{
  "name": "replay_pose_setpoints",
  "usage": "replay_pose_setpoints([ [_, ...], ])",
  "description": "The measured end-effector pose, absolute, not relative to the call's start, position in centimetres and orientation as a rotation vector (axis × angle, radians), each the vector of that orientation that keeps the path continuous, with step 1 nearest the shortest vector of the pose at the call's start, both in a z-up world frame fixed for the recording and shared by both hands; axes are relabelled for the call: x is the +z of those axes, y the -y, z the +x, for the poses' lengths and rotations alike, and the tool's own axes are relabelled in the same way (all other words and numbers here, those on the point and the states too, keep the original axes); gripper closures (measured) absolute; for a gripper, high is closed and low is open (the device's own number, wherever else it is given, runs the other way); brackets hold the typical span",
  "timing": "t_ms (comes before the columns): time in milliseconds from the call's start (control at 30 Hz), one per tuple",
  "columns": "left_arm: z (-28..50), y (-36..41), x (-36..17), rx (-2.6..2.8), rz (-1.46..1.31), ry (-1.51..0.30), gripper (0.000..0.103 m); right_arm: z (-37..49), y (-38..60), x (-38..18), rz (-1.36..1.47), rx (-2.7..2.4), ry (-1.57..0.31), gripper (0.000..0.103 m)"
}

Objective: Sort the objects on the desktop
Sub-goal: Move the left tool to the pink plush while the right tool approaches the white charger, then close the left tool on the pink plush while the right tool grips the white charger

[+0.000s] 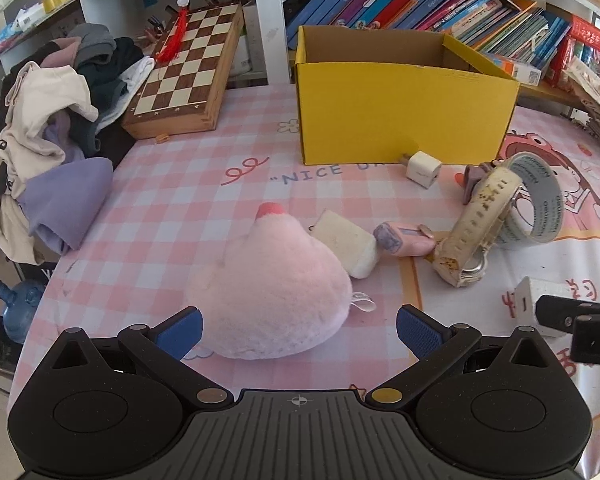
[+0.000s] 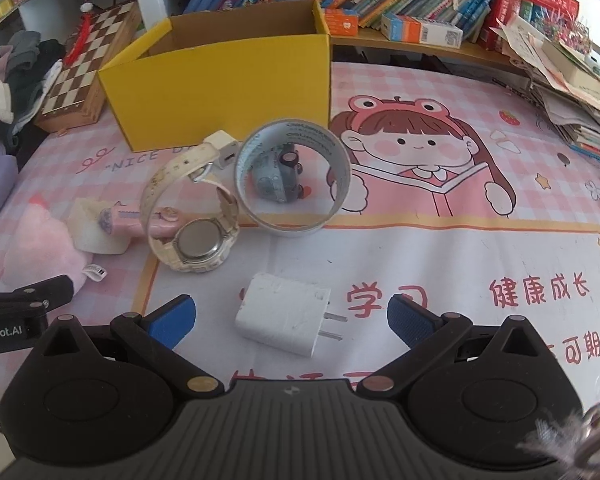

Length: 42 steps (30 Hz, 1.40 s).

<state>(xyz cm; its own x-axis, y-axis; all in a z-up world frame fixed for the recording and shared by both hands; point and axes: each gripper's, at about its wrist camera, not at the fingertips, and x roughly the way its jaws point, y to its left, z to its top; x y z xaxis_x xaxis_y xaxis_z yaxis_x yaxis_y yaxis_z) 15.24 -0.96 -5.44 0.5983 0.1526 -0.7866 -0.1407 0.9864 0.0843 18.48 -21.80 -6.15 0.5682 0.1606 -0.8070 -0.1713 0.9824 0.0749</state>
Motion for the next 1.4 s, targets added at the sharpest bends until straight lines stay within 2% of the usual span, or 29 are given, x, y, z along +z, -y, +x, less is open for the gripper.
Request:
replay_pose_setpoints([
  [600, 16.5, -0.1, -6.9, 0.137, 0.049, -0.895, 0.0, 19.7, 21.2, -8.0, 0.02, 0.193, -0.987, 0.002],
  [800, 17.1, -1.3, -7.4, 0.156, 0.003, -0.893, 0.0, 20.1, 21.2, -8.6, 0.019, 0.174, -1.003, 0.012],
  [900, 17.3, -1.6, -7.6, 0.156, -0.004, -0.894, 0.0, 20.1, 21.4, -8.7, 0.02, 0.163, -1.01, 0.02],
  [967, 17.4, -1.6, -7.7, 0.154, 0.004, -0.891, 0.001, 20.2, 21.5, -8.9, 0.016, 0.161, -1.018, 0.03],
  [1033, 17.4, -1.4, -7.9, 0.153, 0.019, -0.889, 0.001, 20.2, 21.5, -9.0, 0.013, 0.166, -1.024, 0.034],
  [1233, 17.2, -1.6, -7.9, 0.14, 0.016, -0.879, 0.004, 20.1, 21.6, -9.0, 0.021, 0.178, -1.024, 0.034],
  [1400, 16.7, -2.2, -7.5, 0.131, -0.018, -0.867, 0.011, 19.8, 21.7, -8.3, 0.031, 0.2, -1.004, 0.035],
])
